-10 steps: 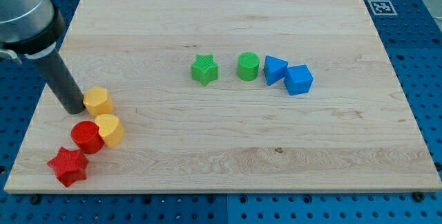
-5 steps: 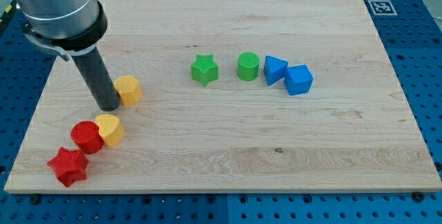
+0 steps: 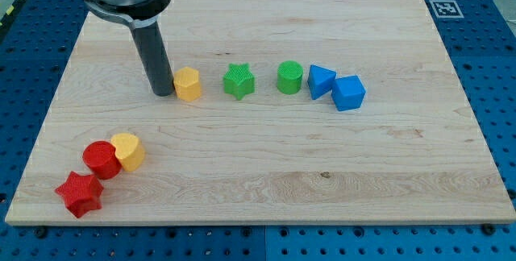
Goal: Place the yellow hexagon left to the green star
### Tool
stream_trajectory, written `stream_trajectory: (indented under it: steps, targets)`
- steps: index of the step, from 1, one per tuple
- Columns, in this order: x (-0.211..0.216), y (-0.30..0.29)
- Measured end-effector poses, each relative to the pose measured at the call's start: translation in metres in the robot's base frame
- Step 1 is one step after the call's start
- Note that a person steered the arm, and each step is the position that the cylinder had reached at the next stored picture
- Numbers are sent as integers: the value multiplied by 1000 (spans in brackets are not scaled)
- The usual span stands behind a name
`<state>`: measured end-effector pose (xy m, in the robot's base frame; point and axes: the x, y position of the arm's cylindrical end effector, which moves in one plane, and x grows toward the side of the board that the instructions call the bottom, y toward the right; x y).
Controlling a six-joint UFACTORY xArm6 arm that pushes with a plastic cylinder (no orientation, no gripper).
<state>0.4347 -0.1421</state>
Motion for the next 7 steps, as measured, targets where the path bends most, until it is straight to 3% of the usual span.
stream_trajectory:
  steps: [5,7]
  targets:
    - [-14,29]
    - [14,-44]
